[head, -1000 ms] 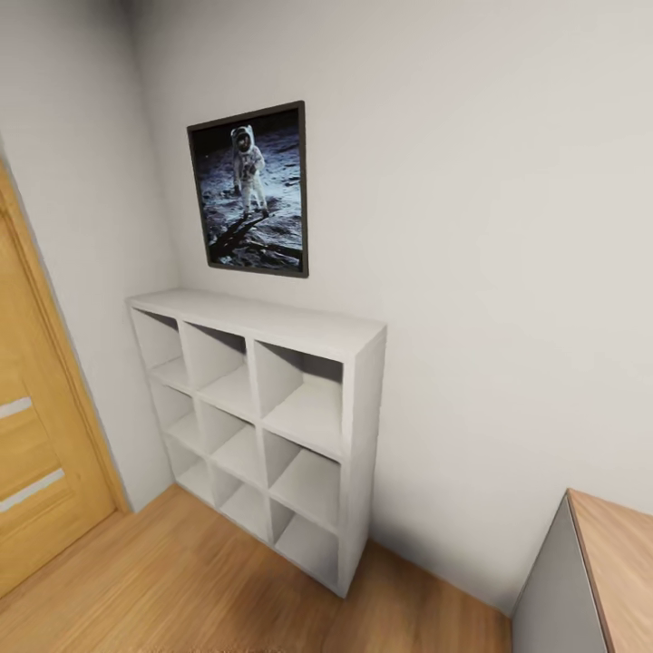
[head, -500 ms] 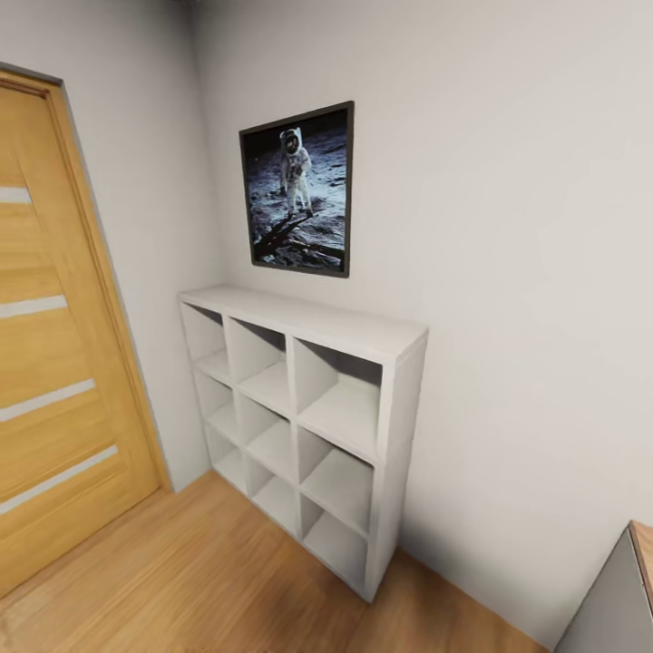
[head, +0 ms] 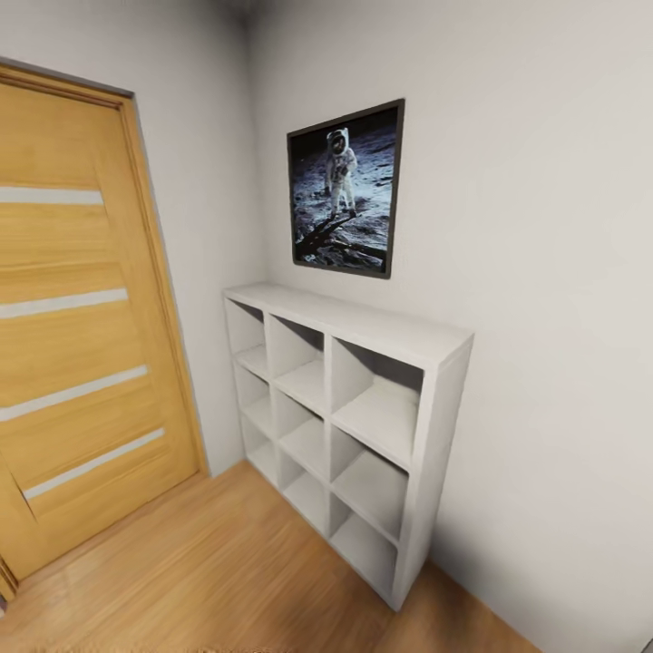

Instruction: Attach the digital camera to the camera tripod in the bedroom.

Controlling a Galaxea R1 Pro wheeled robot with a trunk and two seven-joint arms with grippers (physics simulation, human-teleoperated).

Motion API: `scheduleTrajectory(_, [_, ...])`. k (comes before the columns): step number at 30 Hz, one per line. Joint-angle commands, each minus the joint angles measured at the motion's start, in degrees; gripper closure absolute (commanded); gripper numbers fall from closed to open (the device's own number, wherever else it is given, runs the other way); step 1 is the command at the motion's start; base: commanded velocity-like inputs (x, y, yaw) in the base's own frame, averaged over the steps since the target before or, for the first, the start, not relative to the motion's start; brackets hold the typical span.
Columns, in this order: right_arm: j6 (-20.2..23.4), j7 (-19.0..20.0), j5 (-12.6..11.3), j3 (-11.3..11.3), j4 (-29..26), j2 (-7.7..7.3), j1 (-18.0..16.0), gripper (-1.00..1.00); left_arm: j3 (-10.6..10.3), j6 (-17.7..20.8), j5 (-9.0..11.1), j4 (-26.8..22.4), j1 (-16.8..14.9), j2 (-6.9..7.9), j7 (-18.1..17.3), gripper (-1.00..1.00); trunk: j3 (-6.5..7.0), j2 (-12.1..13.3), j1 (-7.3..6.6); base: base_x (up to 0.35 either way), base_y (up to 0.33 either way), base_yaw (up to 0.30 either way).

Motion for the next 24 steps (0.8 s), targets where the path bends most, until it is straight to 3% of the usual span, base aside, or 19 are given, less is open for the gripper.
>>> scheduleTrajectory(1, [-0.36, 0.14, 0.26, -0.04, 0.17, -0.02, -0.05, -1.00, 0.22, -0.07, -0.12, -0.07, 0.04, -0.02, 0.06, -1.00, -0.01, -0.03, 0.02, 0.000, 0.000, 0.277])
scheduleTrajectory(11, [-0.52, 0.12, -0.89, -0.21, 0.18, -0.14, -0.05, -1.00, 0.05, -0.07, -0.16, -0.08, 0.04, -0.05, 0.04, -1.00, -0.01, -0.03, 0.02, 0.000, 0.000, 0.277])
scheduleTrajectory(20, [-0.46, 0.12, -7.34, -0.11, 0.17, -0.30, -0.05, -1.00, 0.02, -0.07, -0.16, -0.08, 0.04, -0.05, 0.07, -1.00, -0.01, -0.03, 0.02, 0.000, 0.000, 0.277])
scheduleTrajectory(24, [-0.43, 0.12, -8.40, 0.01, 0.17, -0.32, -0.05, -1.00, 0.18, -0.07, -0.16, -0.08, 0.04, 0.00, 0.05, -1.00, -0.01, -0.03, 0.02, 0.000, 0.000, 0.277])
